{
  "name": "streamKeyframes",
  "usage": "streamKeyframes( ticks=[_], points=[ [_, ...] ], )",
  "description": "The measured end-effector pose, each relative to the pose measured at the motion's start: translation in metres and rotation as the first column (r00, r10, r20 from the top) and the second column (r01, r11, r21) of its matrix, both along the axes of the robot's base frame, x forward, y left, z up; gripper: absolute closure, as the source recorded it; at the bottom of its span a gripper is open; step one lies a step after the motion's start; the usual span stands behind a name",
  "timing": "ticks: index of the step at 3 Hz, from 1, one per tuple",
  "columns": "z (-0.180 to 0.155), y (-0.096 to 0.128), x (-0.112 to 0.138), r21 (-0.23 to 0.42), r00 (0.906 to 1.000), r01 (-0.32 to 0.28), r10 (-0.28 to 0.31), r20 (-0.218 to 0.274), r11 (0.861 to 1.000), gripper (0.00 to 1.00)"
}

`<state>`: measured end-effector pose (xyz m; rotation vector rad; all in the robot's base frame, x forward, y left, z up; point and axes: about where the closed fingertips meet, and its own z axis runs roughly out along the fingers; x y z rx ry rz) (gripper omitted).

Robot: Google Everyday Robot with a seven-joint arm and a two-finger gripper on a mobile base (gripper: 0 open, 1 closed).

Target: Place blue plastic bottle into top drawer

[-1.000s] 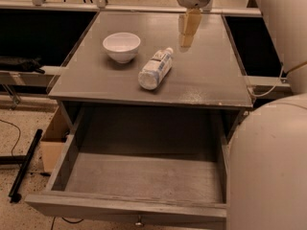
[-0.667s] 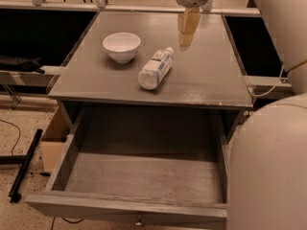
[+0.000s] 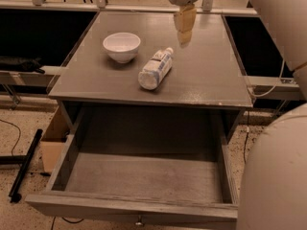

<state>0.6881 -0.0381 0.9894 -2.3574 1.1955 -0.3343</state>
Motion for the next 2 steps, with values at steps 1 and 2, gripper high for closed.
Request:
streamKeyframes(
  ticks=[1,2],
  points=[
    [-0.001,0.000,0.000,-0.003,1.0000,-0.001,0.001,0.000,1.000,0.00],
    [-0.013,-0.002,0.008,-0.012,0.9996,0.011,-0.011,-0.026,1.000,0.00]
  ],
)
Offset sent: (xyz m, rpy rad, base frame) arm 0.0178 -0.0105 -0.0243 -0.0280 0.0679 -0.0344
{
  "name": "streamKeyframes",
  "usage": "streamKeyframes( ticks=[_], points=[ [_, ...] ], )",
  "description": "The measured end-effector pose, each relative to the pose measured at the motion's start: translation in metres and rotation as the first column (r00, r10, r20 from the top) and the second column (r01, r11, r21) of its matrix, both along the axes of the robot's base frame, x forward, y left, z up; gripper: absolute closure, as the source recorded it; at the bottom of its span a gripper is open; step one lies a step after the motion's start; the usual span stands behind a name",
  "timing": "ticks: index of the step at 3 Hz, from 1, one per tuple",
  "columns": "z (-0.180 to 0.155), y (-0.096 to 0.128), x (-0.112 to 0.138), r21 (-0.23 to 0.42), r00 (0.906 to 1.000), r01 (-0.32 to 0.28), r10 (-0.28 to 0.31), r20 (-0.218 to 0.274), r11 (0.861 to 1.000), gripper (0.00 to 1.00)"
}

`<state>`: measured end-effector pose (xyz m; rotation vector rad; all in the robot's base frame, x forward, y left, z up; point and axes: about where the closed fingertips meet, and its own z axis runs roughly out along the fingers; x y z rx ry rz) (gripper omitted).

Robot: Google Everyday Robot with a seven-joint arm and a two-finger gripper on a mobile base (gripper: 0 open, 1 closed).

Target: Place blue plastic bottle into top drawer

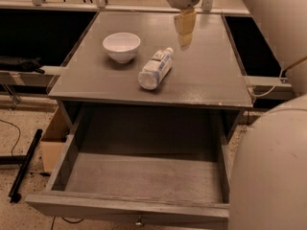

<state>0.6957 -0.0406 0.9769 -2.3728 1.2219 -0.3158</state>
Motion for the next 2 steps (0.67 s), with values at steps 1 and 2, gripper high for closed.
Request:
streamKeyframes(
  ticks=[1,2],
  points=[
    [-0.0169,-0.0103,0.0054,-0.014,0.9994,0.013,-0.014,-0.031,1.000,0.00],
    [-0.0219,-0.0142,0.0060,-0.022,0.9992,0.009,-0.009,-0.039,1.000,0.00]
  ],
)
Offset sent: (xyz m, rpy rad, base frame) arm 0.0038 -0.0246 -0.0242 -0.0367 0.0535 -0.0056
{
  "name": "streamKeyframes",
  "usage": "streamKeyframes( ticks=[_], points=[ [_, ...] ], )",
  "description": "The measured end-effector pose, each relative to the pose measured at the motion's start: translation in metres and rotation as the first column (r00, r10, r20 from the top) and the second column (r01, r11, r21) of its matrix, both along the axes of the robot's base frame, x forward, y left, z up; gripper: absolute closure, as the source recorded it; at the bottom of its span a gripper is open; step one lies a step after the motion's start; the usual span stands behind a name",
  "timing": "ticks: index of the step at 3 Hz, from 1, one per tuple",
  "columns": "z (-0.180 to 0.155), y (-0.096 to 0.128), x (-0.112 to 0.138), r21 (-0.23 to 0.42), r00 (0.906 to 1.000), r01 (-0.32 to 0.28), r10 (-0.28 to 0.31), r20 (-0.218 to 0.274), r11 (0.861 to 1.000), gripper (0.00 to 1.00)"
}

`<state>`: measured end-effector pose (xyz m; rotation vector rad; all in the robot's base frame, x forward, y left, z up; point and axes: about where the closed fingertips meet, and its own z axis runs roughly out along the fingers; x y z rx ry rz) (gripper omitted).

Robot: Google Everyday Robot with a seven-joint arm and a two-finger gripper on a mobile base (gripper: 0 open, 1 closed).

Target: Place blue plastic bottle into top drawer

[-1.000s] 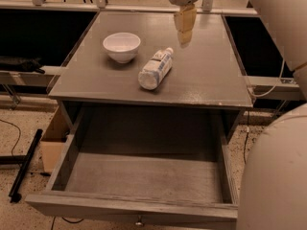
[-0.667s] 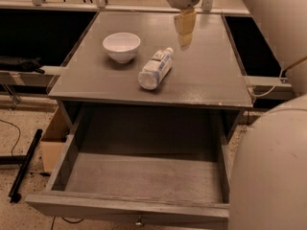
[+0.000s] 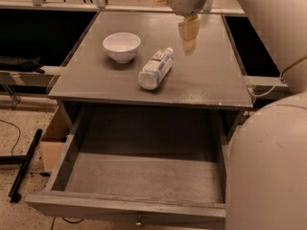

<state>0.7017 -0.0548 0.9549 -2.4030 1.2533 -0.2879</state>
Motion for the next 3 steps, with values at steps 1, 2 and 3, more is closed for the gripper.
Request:
streamKeyframes(
  ticks=[1,2,3],
  points=[
    [-0.002,-0.003,-0.004,0.012,0.9999,-0.012,0.012,-0.011,1.000,0.00],
    [-0.018,0.001,-0.009,0.044,0.9988,-0.009,0.011,-0.047,0.999,0.00],
    [-0.037,0.014,-0.016,0.077,0.9964,0.004,0.003,-0.084,0.997,0.00]
  ],
)
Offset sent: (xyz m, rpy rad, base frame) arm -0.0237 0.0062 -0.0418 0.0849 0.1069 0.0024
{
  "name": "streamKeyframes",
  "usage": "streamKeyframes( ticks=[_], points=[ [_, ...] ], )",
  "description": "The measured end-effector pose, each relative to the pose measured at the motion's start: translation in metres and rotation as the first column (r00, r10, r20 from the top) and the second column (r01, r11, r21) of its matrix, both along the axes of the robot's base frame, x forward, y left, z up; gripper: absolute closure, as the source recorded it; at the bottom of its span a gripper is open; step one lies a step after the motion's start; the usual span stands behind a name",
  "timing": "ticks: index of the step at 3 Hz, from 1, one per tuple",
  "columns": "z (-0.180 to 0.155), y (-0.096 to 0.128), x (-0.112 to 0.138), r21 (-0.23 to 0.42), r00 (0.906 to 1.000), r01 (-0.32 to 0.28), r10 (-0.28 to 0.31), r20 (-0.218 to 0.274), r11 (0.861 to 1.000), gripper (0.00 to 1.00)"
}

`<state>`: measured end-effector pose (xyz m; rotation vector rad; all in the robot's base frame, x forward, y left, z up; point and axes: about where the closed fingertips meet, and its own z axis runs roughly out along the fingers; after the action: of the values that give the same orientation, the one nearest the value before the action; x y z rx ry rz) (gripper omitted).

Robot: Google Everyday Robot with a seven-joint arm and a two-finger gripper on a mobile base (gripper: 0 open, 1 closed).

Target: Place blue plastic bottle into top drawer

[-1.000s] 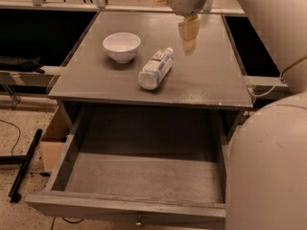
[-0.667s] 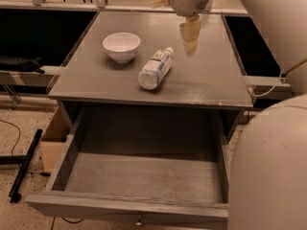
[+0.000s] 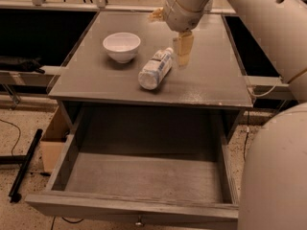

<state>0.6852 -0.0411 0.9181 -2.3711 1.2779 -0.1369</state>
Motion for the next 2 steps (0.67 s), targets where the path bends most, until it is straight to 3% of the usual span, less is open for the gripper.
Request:
streamKeyframes(
  ticks=[2],
  points=[
    [-0.0020,0.0019,0.0015,-0.015,1.0000,-0.009,0.009,0.004,1.000,0.00]
  ],
)
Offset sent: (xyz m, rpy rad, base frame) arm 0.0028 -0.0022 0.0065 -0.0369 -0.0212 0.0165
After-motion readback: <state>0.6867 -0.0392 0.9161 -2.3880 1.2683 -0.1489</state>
